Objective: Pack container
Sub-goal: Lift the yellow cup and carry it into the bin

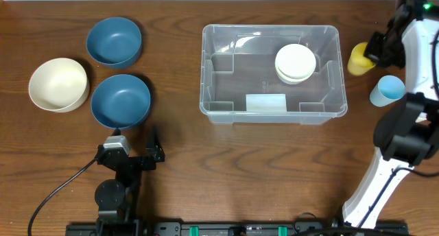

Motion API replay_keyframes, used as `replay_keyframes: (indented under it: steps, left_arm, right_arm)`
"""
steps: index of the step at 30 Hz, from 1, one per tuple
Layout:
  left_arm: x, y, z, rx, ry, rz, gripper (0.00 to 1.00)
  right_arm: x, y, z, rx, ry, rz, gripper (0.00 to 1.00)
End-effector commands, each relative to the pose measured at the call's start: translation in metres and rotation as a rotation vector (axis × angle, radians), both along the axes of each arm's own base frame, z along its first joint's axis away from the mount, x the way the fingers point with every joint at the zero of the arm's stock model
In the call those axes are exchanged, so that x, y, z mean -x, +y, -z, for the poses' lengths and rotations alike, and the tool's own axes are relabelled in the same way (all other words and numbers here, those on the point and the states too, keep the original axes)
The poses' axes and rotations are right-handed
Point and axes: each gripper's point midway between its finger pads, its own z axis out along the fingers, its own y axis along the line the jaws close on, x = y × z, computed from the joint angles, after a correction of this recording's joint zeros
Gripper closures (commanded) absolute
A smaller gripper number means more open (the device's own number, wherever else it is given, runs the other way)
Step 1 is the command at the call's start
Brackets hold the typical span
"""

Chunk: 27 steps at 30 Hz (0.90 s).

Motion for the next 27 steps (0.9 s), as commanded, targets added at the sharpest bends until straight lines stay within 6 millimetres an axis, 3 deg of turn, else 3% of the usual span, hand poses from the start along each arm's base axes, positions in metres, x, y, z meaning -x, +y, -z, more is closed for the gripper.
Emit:
replay_keyframes:
  steps: [1,5,8,12,19,22,27]
  left_arm:
    - [0.0,0.001,0.016,0.009,0.042,-0.004,0.02]
    - [0.0,0.001,0.016,0.009,0.042,-0.004,0.02]
    - [0.0,0.001,0.016,0.009,0.042,-0.004,0.02]
    - [0.0,0.001,0.016,0.009,0.042,-0.004,0.02]
    - [0.0,0.001,0.016,0.009,0.042,-0.004,0.02]
    - [0.0,0.001,0.016,0.009,0.042,-0.004,0.02]
    - [0.0,0.001,0.016,0.009,0.042,-0.004,0.02]
  right_arm:
    - [-0.002,0.006,-0.08,0.049,-0.176,0.011,0.99]
    - [0.009,0.027,-0.135,0.052,-0.294,-0.029,0.99]
    - [0.017,0.064,-0.173,-0.003,-0.393,-0.126,0.99]
    - [0.028,0.114,-0.192,-0.069,-0.431,-0.243,0.99]
    - [0.048,0.198,-0.172,-0.097,-0.315,-0.437,0.99]
    - [0.059,0.215,-0.16,-0.043,-0.251,-0.486,0.99]
    - [0.071,0.226,-0.127,0.002,-0.143,-0.521,0.99]
